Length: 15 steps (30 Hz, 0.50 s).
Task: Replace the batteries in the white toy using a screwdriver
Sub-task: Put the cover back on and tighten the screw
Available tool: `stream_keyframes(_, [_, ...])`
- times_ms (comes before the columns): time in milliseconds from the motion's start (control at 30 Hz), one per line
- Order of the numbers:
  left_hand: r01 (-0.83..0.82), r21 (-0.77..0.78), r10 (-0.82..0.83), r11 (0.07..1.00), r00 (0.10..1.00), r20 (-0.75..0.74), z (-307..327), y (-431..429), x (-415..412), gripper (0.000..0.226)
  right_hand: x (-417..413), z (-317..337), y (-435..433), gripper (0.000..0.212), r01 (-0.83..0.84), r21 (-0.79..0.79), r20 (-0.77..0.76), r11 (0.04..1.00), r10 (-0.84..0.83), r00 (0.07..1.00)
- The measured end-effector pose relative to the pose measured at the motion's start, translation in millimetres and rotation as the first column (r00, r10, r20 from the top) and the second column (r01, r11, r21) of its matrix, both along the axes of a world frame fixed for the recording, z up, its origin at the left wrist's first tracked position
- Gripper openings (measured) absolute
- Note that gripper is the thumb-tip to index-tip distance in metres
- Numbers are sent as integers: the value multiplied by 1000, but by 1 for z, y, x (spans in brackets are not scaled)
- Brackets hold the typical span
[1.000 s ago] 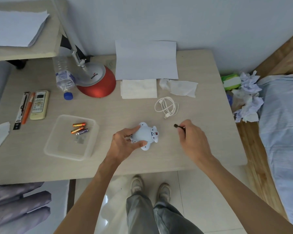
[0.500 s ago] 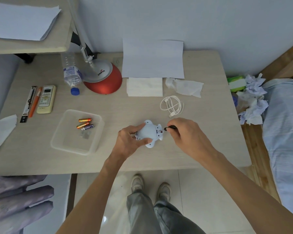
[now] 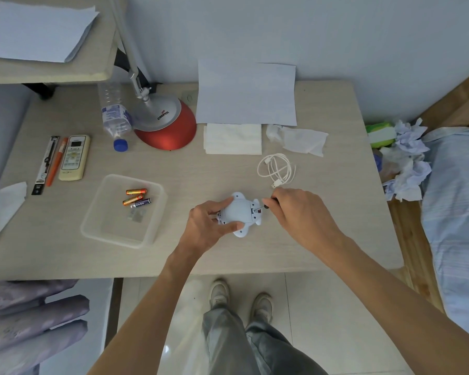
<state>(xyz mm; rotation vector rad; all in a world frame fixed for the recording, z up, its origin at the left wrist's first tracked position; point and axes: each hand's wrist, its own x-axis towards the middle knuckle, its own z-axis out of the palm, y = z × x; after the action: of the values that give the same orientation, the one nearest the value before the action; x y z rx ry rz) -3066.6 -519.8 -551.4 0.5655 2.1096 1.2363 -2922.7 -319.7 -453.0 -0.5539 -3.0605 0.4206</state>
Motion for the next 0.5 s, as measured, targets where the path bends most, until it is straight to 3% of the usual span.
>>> stream_keyframes(100, [2, 0, -2, 1000, 1000, -4, 0, 0, 0, 76, -1, 2, -2, 44, -49, 50, -5, 998, 49, 999])
stream_keyframes(367, [4, 4, -4, 1000, 1000, -16, 1, 0, 0, 75, 5, 9, 7, 15, -157, -131, 43, 979, 164, 986])
stream_keyframes(500, [9, -1, -9, 1000, 1000, -7, 0, 0, -1, 76, 5, 2, 9, 20, -112, -116, 52, 987, 119, 992])
